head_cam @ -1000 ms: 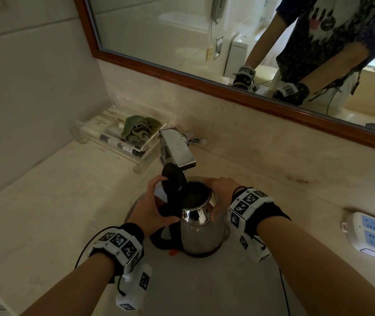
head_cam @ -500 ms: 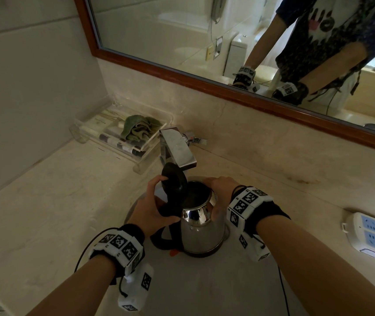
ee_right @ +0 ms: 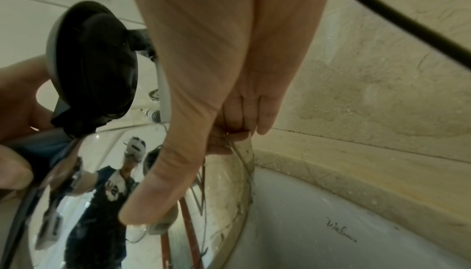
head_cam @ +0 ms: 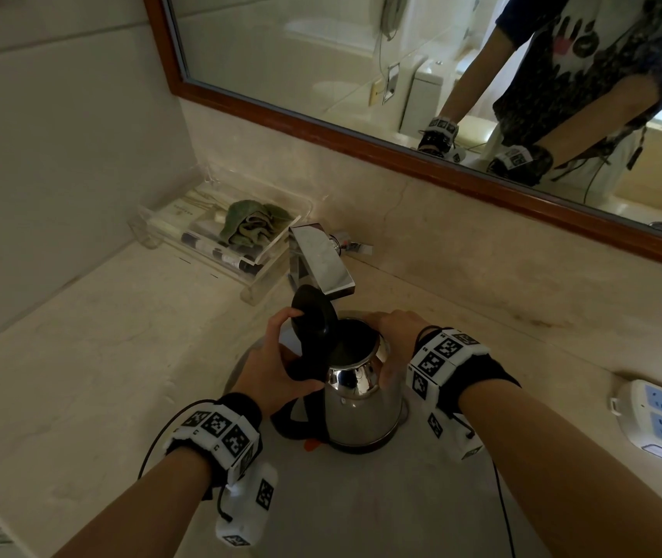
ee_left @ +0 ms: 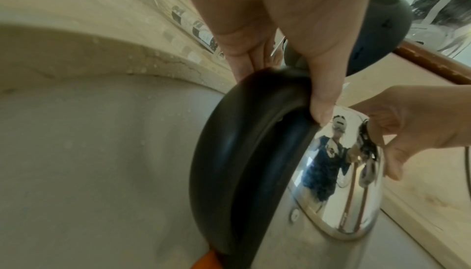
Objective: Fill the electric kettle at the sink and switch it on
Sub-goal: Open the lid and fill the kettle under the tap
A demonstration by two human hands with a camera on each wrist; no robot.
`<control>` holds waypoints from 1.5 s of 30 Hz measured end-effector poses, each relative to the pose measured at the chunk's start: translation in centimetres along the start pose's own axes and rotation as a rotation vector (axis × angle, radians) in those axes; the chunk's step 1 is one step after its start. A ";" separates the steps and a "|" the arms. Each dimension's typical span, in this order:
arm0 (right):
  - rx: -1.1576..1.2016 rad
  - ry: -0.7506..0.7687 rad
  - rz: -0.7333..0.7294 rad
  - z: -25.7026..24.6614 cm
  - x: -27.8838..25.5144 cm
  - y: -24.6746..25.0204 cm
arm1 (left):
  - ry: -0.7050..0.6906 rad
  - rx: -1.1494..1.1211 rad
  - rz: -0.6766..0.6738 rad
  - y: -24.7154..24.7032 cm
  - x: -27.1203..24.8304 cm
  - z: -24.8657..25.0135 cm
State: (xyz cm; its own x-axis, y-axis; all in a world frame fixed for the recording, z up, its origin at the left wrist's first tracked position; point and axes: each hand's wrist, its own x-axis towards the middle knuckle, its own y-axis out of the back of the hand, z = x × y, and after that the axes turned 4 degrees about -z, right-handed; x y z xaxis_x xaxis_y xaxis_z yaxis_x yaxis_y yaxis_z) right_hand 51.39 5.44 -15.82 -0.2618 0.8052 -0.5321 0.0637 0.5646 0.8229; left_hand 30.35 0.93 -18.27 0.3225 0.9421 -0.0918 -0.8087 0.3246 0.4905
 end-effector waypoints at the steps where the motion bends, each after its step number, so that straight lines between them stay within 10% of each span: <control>1: -0.003 -0.001 0.002 0.0 0.0 0.0 | 0.002 0.004 -0.004 0.0 0.0 0.0; 45: -0.051 -0.037 -0.063 -1.1 -0.4 1.3 | -0.005 -0.035 0.010 -0.2 0.2 -0.3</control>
State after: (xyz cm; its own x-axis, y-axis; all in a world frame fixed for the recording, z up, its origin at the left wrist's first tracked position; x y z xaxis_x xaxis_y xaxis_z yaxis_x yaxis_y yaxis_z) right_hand 50.56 5.69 -14.30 -0.2278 0.7750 -0.5895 -0.0016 0.6052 0.7961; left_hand 30.41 1.13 -18.63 0.3168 0.9449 -0.0825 -0.8287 0.3181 0.4605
